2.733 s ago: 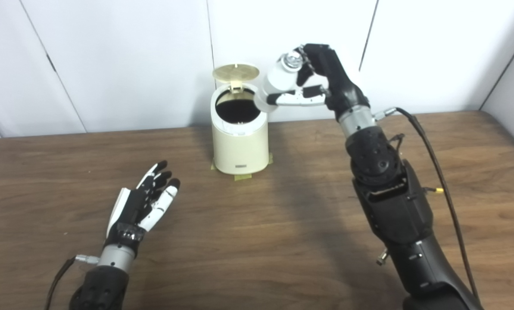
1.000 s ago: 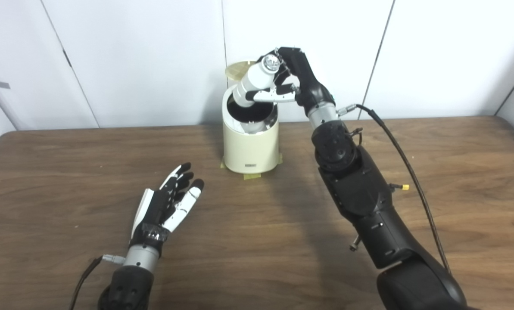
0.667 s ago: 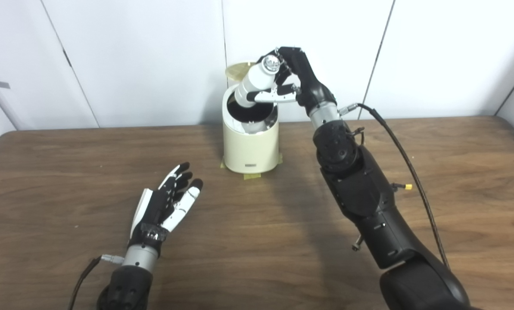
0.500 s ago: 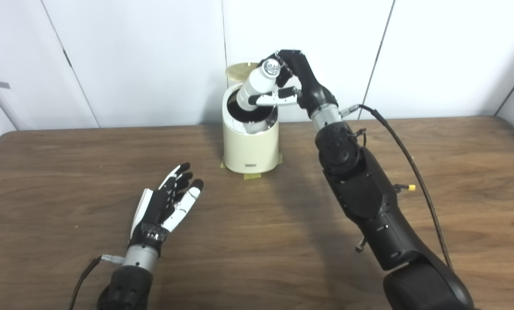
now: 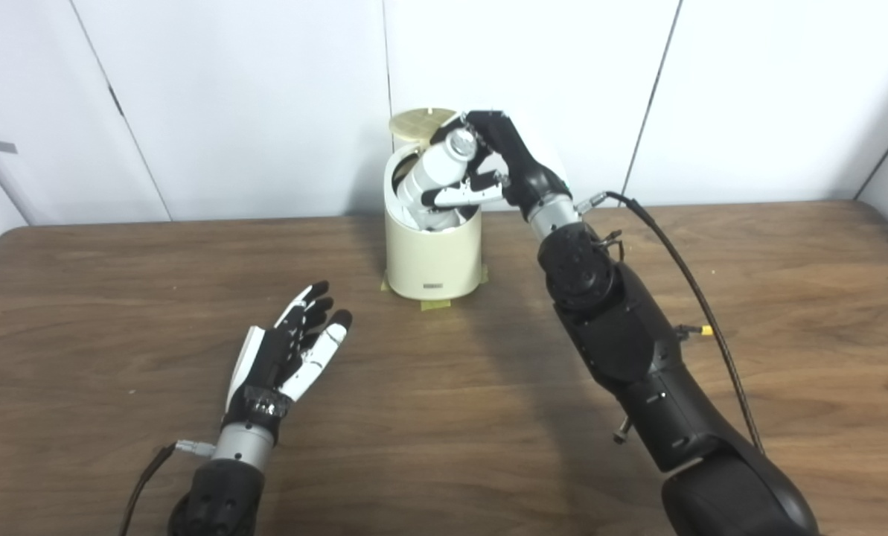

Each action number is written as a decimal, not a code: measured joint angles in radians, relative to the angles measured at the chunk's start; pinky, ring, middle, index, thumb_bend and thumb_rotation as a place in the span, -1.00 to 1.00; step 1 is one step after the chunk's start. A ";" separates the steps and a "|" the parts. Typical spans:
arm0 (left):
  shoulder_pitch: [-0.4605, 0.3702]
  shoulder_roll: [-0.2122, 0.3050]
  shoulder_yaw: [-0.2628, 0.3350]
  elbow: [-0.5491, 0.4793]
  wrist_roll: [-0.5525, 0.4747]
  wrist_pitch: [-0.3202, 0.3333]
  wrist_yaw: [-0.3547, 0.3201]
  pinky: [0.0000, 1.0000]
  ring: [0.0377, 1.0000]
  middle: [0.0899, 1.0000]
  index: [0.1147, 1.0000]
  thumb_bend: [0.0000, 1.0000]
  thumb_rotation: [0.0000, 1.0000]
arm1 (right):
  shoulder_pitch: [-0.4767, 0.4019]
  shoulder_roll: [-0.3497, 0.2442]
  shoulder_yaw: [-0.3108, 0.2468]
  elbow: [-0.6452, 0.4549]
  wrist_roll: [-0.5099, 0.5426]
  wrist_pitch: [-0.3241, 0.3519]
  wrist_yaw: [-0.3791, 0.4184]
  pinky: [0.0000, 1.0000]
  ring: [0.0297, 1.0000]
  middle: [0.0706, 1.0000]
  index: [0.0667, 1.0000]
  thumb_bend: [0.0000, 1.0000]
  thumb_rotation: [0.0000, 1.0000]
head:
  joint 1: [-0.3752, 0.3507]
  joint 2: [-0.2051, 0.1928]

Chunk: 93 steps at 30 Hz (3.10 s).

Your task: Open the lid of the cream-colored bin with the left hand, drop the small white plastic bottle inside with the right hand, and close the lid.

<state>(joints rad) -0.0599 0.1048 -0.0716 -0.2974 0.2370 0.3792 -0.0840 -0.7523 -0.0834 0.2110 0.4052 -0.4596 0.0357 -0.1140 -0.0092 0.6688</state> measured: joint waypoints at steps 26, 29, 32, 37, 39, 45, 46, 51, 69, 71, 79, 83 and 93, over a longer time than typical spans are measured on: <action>0.000 0.000 -0.002 0.002 0.001 0.000 0.000 0.74 0.79 0.76 0.86 0.22 0.41 | 0.000 -0.031 0.079 -0.071 -0.147 0.088 0.049 0.37 0.52 0.44 0.31 0.74 -0.80 | -0.002 -0.002; 0.000 0.000 -0.005 0.002 0.002 0.000 0.000 0.76 0.79 0.77 0.87 0.22 0.42 | 0.006 -0.031 0.072 -0.073 -0.137 0.076 0.045 0.12 0.25 0.25 0.23 0.69 -0.96 | -0.003 0.000; 0.000 -0.002 -0.006 0.001 0.002 0.001 0.000 0.77 0.80 0.78 0.87 0.21 0.41 | 0.017 -0.023 0.033 -0.073 -0.085 0.059 0.040 -0.09 -0.06 -0.03 0.00 0.17 -1.00 | -0.003 0.002; 0.000 -0.004 -0.006 0.001 0.002 0.006 0.000 0.76 0.80 0.77 0.86 0.19 0.39 | 0.030 -0.026 0.018 -0.073 -0.043 0.028 0.040 -0.25 -0.16 -0.09 -0.07 0.01 -1.00 | 0.000 0.000; 0.000 -0.007 -0.007 0.001 0.002 0.007 0.000 0.77 0.80 0.77 0.87 0.19 0.39 | 0.033 -0.025 0.018 -0.073 -0.043 0.026 0.039 -0.27 -0.16 -0.09 -0.08 0.01 -1.00 | 0.002 -0.002; -0.001 -0.006 -0.003 0.002 0.001 0.004 0.000 0.74 0.78 0.76 0.86 0.21 0.39 | 0.036 -0.022 0.008 -0.087 -0.041 0.028 0.033 -0.28 -0.14 -0.09 -0.07 0.01 -1.00 | 0.000 -0.008; -0.001 -0.006 -0.002 0.004 0.001 0.001 0.000 0.73 0.78 0.76 0.86 0.21 0.40 | 0.038 -0.021 0.003 -0.098 -0.040 0.028 0.033 -0.28 -0.14 -0.09 -0.07 0.01 -1.00 | 0.000 -0.009; -0.010 -0.003 0.003 0.010 -0.002 -0.004 0.000 0.73 0.78 0.76 0.86 0.23 0.39 | 0.052 -0.021 -0.024 -0.159 -0.035 0.032 0.035 -0.30 -0.14 -0.09 -0.07 0.00 -1.00 | 0.000 -0.017; -0.139 -0.007 0.094 0.072 -0.127 0.029 -0.001 0.82 0.77 0.79 0.89 0.04 0.49 | 0.316 -0.005 -0.276 -0.465 0.234 0.288 0.096 -0.06 -0.05 -0.08 -0.07 0.04 -0.99 | -0.003 -0.029; -0.163 -0.005 0.104 0.081 -0.146 0.031 -0.002 0.78 0.76 0.80 0.89 0.03 0.48 | 0.346 0.017 -0.310 -0.519 0.321 0.322 0.114 0.15 0.17 0.11 -0.09 0.03 -0.84 | -0.005 -0.028; -0.274 0.027 0.106 0.132 -0.164 0.059 -0.010 0.78 0.79 0.80 0.86 0.02 0.62 | 0.485 -0.015 -0.327 -0.618 0.529 0.397 0.235 0.76 0.90 0.89 0.77 0.25 0.65 | -0.003 -0.026; -0.310 0.035 0.099 0.158 -0.177 0.068 -0.021 0.81 0.79 0.79 0.83 0.02 0.65 | 0.546 -0.024 -0.326 -0.642 0.556 0.395 0.237 0.93 0.99 0.99 0.88 0.22 0.88 | 0.003 -0.026; -0.402 0.044 0.084 0.266 -0.182 0.063 -0.037 0.84 0.85 0.82 0.86 0.04 0.79 | 0.685 0.007 -0.315 -0.641 0.571 0.344 0.229 0.99 0.97 0.97 0.88 0.27 0.97 | 0.023 -0.032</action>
<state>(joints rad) -0.4622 0.1492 0.0120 -0.0313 0.0546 0.4426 -0.1214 -0.0672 -0.0766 -0.1037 -0.2361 0.1111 0.3795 0.1147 0.0138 0.6366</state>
